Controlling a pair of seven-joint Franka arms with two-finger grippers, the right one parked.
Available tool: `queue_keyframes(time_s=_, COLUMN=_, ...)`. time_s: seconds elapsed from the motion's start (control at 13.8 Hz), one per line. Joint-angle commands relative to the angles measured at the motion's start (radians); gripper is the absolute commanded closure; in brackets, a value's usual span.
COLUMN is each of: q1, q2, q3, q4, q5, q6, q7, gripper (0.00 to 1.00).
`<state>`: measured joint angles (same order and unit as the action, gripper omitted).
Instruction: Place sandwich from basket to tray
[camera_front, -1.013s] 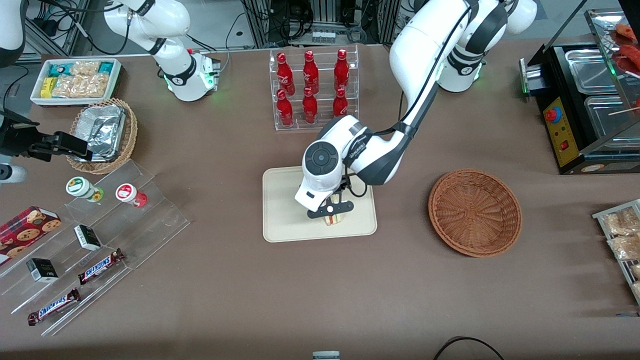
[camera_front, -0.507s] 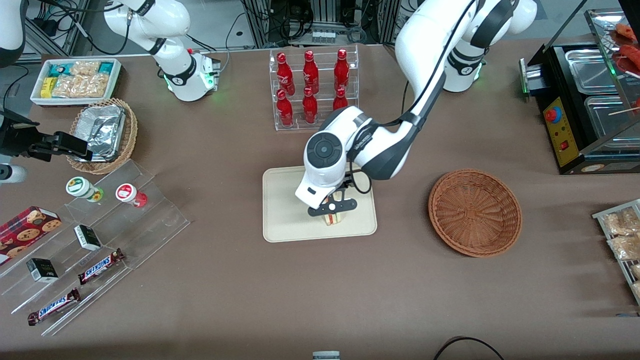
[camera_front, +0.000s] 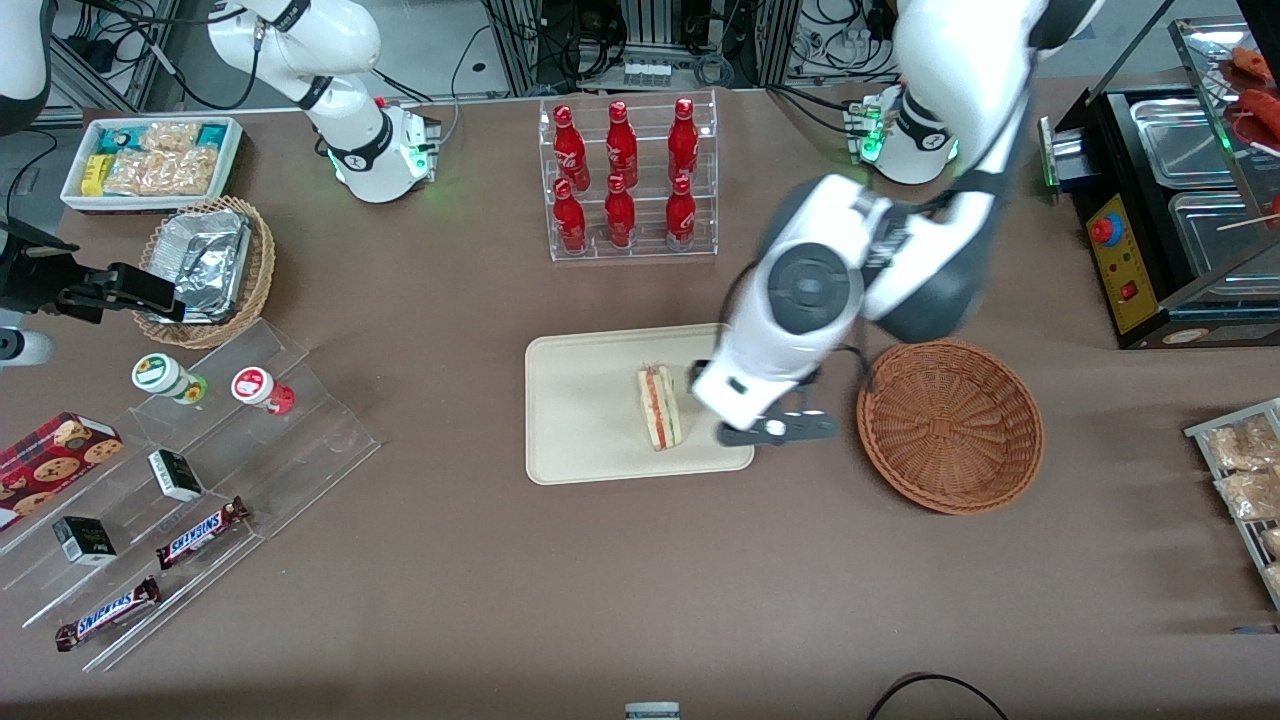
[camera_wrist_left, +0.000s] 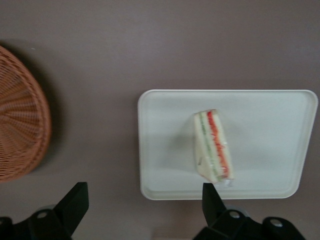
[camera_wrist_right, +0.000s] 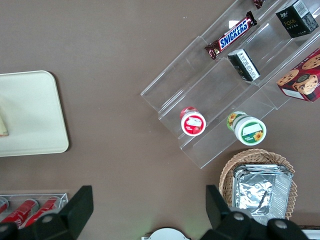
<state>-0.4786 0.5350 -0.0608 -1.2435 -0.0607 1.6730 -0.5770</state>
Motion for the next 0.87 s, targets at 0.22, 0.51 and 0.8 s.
queue_keyframes(time_s=0.22, q1=0.165, q2=-0.136, q3=-0.007, q4=-0.154, q5=-0.019, q6=-0.059, q7=0.271, gripper=0.00)
queue_keyframes(time_s=0.51, q1=0.268, q2=-0.225, q3=-0.004, q4=-0.214, q5=0.024, q6=-0.081, q7=0.422, gripper=0.00)
queue_keyframes(time_s=0.8, q1=0.343, q2=-0.319, q3=-0.004, q4=-0.264, q5=0.073, q6=-0.140, q7=0.469, gripper=0.00)
